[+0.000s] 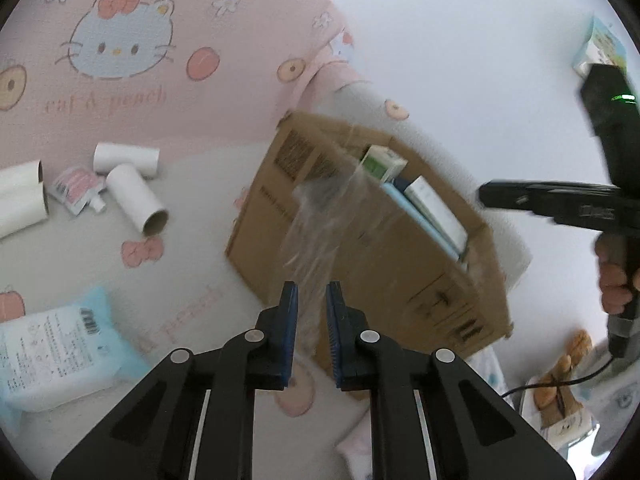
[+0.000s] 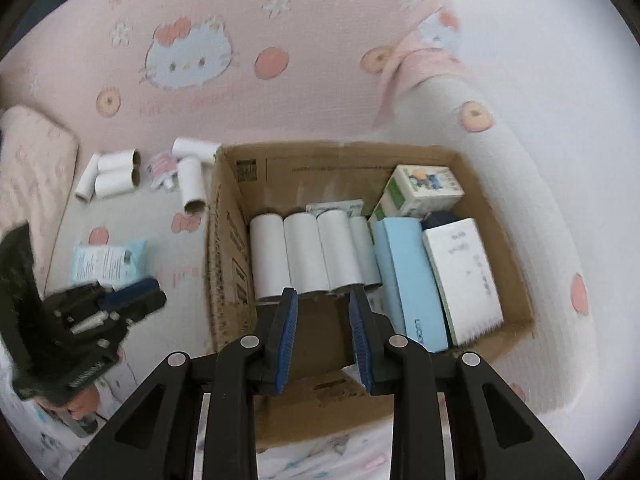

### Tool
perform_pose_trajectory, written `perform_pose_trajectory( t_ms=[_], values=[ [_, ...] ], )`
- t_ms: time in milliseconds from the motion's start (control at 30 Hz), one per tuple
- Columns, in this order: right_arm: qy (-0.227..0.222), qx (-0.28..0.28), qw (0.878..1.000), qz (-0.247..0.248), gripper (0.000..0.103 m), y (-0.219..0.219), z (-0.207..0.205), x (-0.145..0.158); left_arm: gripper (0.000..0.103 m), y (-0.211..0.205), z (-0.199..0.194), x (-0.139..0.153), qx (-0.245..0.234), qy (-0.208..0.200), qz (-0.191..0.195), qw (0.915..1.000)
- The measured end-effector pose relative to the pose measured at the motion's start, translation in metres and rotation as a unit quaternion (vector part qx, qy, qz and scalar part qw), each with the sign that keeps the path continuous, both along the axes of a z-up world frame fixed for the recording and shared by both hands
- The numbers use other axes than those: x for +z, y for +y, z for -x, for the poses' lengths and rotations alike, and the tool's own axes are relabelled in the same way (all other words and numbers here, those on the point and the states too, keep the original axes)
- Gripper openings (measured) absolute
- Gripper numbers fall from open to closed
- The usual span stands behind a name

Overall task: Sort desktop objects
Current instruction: 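Withdraw both open tools up and away from the box, then move both open tools over the scattered white tubes on the sofa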

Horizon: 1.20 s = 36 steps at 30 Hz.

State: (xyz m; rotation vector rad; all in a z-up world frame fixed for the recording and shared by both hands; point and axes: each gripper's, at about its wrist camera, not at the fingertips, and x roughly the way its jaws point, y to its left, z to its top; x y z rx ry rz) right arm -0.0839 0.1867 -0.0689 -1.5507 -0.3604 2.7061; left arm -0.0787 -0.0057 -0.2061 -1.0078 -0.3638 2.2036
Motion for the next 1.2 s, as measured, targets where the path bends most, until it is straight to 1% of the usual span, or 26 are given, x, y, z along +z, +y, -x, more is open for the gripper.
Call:
perform_pose_trajectory(
  t_ms=[100, 200, 233, 267, 300, 333, 400, 467, 533, 600, 667, 700, 733, 800, 867, 900, 1000, 1067, 1100, 1167, 1200],
  values=[
    [0.045, 0.014, 0.999, -0.016, 0.023, -0.02, -0.02, 0.01, 0.016, -0.006, 0.003, 0.006, 0.0, 0.028, -0.001, 0.9996],
    [0.085, 0.026, 0.995, -0.035, 0.024, -0.041, -0.035, 0.015, 0.016, -0.009, 0.008, 0.011, -0.006, 0.03, -0.016, 0.9994],
    [0.095, 0.032, 0.994, -0.036, 0.024, -0.047, -0.038, 0.015, 0.016, -0.01, 0.008, 0.012, -0.006, 0.031, -0.015, 0.9994],
    [0.105, 0.039, 0.993, -0.032, 0.027, -0.055, -0.042, 0.015, 0.016, -0.01, 0.008, 0.011, -0.007, 0.032, -0.014, 0.9994],
    [0.11, 0.041, 0.993, -0.027, 0.034, -0.059, -0.043, 0.014, 0.016, -0.011, 0.007, 0.011, -0.008, 0.033, -0.014, 0.9993],
    [0.115, 0.043, 0.992, -0.024, 0.038, -0.064, -0.044, 0.013, 0.016, -0.011, 0.008, 0.01, -0.008, 0.03, -0.011, 0.9995],
    [0.132, 0.055, 0.99, -0.012, 0.053, -0.074, -0.047, 0.01, 0.016, -0.011, 0.009, 0.007, -0.008, 0.024, -0.007, 0.9997],
    [0.154, 0.07, 0.986, -0.007, 0.055, -0.084, -0.05, 0.008, 0.016, -0.012, 0.013, 0.004, -0.005, 0.017, -0.006, 0.9998],
    [0.164, 0.091, 0.982, -0.01, 0.056, -0.093, -0.049, 0.004, 0.016, -0.016, 0.019, 0.001, 0.005, 0.009, 0.002, 0.9999],
    [0.168, 0.109, 0.979, -0.023, 0.056, -0.104, -0.044, -0.003, 0.02, -0.022, 0.025, -0.002, 0.013, -0.002, 0.007, 0.9999],
    [0.174, 0.115, 0.977, -0.033, 0.057, -0.112, -0.037, -0.011, 0.03, -0.03, 0.033, -0.007, 0.027, -0.018, 0.012, 0.9994],
    [0.175, 0.117, 0.977, -0.031, 0.057, -0.114, -0.034, -0.015, 0.039, -0.036, 0.038, -0.01, 0.039, -0.025, 0.011, 0.9989],
    [0.176, 0.117, 0.977, -0.027, 0.057, -0.116, -0.031, -0.018, 0.047, -0.044, 0.044, -0.014, 0.053, -0.038, 0.002, 0.9979],
    [0.173, 0.12, 0.978, -0.012, 0.057, -0.12, -0.022, -0.025, 0.054, -0.052, 0.052, -0.02, 0.06, -0.06, -0.014, 0.9963],
    [0.159, 0.129, 0.979, 0.013, 0.057, -0.123, -0.012, -0.033, 0.056, -0.062, 0.061, -0.026, 0.07, -0.084, -0.033, 0.9935],
    [0.157, 0.132, 0.978, 0.025, 0.057, -0.124, -0.008, -0.036, 0.057, -0.069, 0.065, -0.029, 0.083, -0.092, -0.042, 0.9914],
    [0.15, 0.136, 0.978, 0.05, 0.057, -0.128, 0.002, -0.045, 0.06, -0.082, 0.07, -0.031, 0.106, -0.1, -0.064, 0.9872],
    [0.148, 0.127, 0.979, 0.063, 0.057, -0.129, 0.009, -0.051, 0.061, -0.091, 0.075, -0.035, 0.115, -0.112, -0.089, 0.983],
    [0.146, 0.122, 0.979, 0.069, 0.057, -0.129, 0.011, -0.054, 0.061, -0.096, 0.077, -0.039, 0.121, -0.123, -0.106, 0.9792],
    [0.139, 0.117, 0.98, 0.086, 0.057, -0.128, 0.016, -0.059, 0.061, -0.107, 0.081, -0.049, 0.139, -0.148, -0.14, 0.9691],
    [0.138, 0.112, 0.98, 0.093, 0.059, -0.128, 0.017, -0.062, 0.061, -0.111, 0.083, -0.053, 0.146, -0.158, -0.153, 0.9645]
  ],
)
